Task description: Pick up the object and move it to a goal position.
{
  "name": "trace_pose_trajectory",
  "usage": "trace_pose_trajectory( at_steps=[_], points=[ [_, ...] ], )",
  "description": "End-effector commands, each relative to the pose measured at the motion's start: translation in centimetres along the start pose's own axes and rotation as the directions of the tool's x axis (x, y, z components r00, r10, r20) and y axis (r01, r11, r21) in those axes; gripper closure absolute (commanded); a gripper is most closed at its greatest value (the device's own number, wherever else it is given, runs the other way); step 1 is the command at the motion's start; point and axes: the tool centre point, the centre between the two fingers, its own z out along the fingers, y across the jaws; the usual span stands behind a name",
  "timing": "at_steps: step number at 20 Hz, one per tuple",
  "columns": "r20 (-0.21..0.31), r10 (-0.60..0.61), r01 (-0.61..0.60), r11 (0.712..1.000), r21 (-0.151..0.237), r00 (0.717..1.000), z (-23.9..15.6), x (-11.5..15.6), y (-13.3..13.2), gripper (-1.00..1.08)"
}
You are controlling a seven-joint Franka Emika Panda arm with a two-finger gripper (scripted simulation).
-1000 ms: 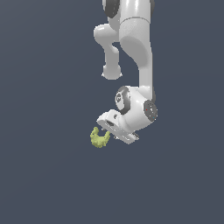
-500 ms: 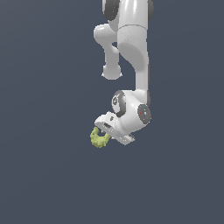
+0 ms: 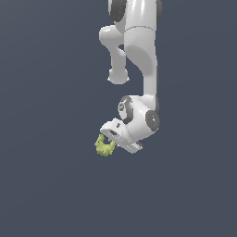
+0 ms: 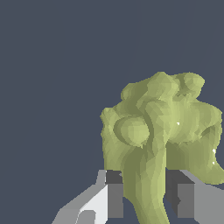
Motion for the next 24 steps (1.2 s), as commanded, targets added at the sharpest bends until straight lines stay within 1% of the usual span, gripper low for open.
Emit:
trace_pose_trajectory(
  at_steps=[1,4,7,12,15,18,21,24],
  points=[
    [0.000,0.001,-0.001,1.000,0.000,1.000,0.0,0.0,0.0,1.08],
    [-0.005,0.010,-0.010,1.000,0.007,1.000,-0.3,0.0,-0.2,1.08],
    [-0.014,0.030,-0.029,0.999,0.023,0.999,-1.0,-0.1,-0.7,1.08],
    [-0.039,0.087,-0.084,0.994,0.069,0.995,-3.0,-0.2,-2.0,1.08],
    [-0.058,0.135,-0.128,0.986,0.108,0.989,-4.7,-0.3,-3.1,1.08],
    [-0.078,0.193,-0.179,0.971,0.155,0.978,-6.7,-0.4,-4.2,1.08],
    [-0.097,0.258,-0.234,0.949,0.210,0.961,-9.1,-0.5,-5.4,1.08],
    [-0.113,0.323,-0.285,0.921,0.265,0.940,-11.5,-0.6,-6.5,1.08]
  ],
)
